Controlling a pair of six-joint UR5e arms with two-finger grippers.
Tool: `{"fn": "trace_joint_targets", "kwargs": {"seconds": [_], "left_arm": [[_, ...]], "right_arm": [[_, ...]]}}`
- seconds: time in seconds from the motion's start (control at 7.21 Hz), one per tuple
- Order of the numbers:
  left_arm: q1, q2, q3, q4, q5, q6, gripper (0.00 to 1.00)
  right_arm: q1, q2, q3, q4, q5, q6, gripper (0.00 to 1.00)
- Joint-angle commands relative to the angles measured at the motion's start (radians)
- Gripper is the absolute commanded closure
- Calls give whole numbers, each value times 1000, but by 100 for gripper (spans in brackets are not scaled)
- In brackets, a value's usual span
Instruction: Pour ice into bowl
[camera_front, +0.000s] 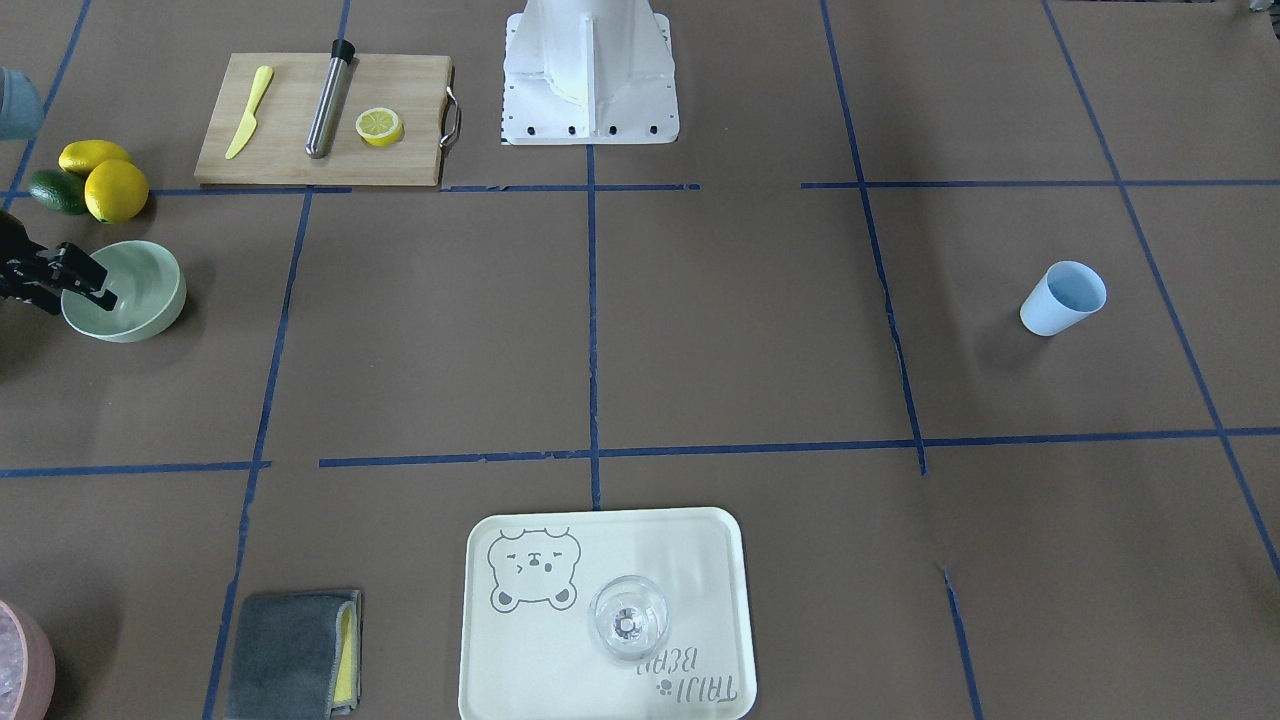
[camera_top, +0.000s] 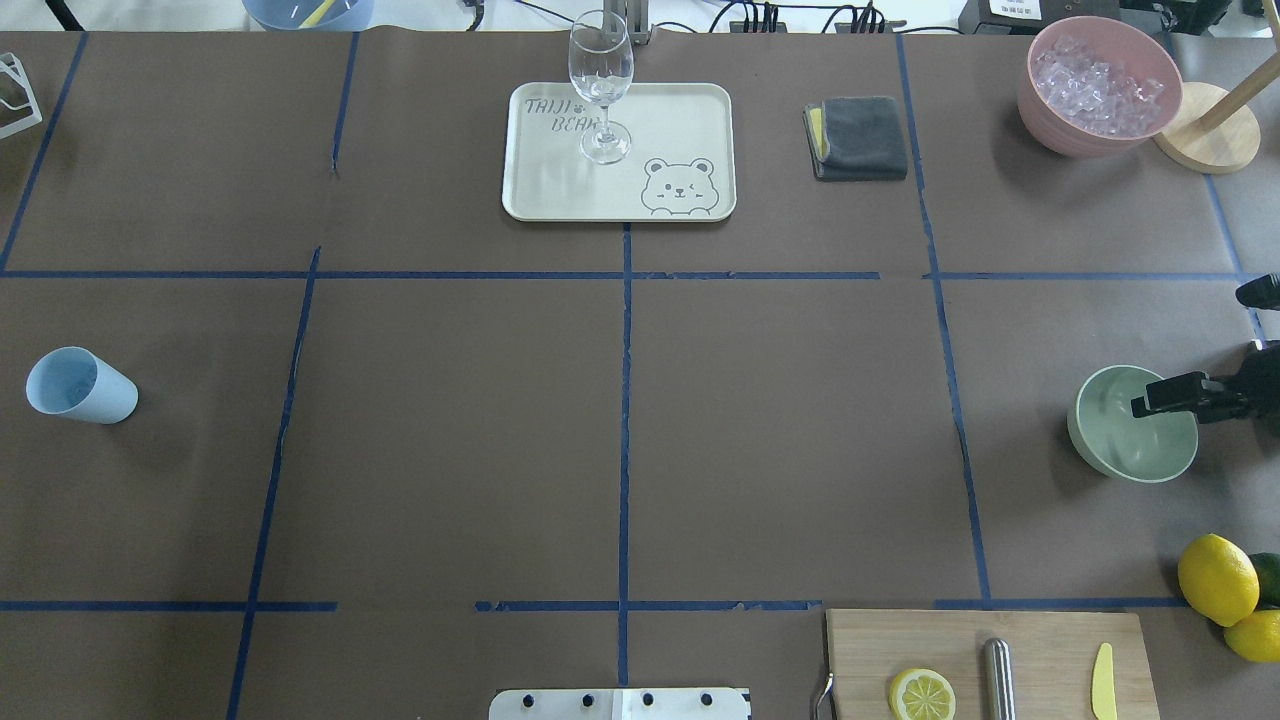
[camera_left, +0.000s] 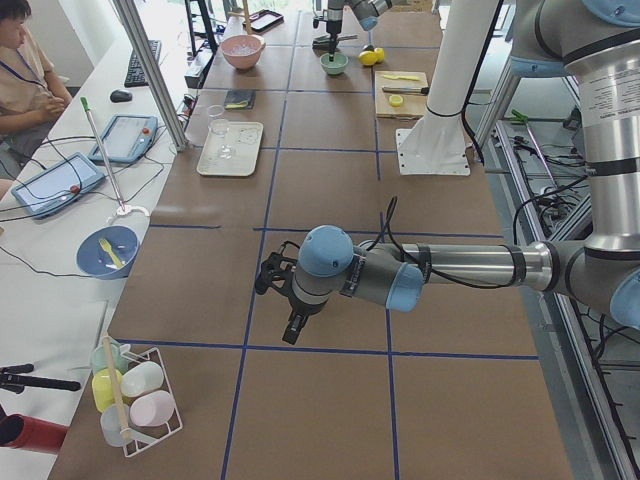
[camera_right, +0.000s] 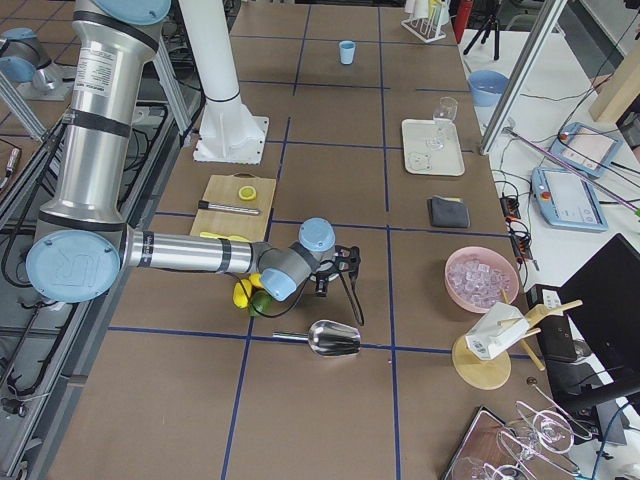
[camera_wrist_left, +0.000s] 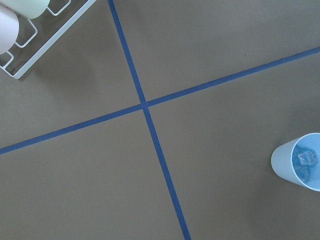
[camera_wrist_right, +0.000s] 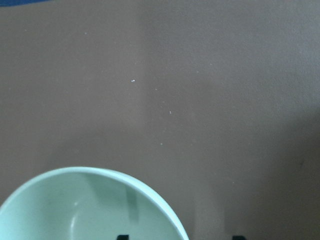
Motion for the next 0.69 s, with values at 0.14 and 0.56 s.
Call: {"fn": "trace_joint_targets", "kwargs": {"seconds": [0.14, 0.56], "left_arm": [[-1, 0, -5, 0, 0, 0, 0], [-1, 0, -5, 0, 0, 0, 0]], "right_arm": [[-3, -23, 38, 2, 16, 6, 100], [-30, 0, 171, -2, 14, 135, 100]]}}
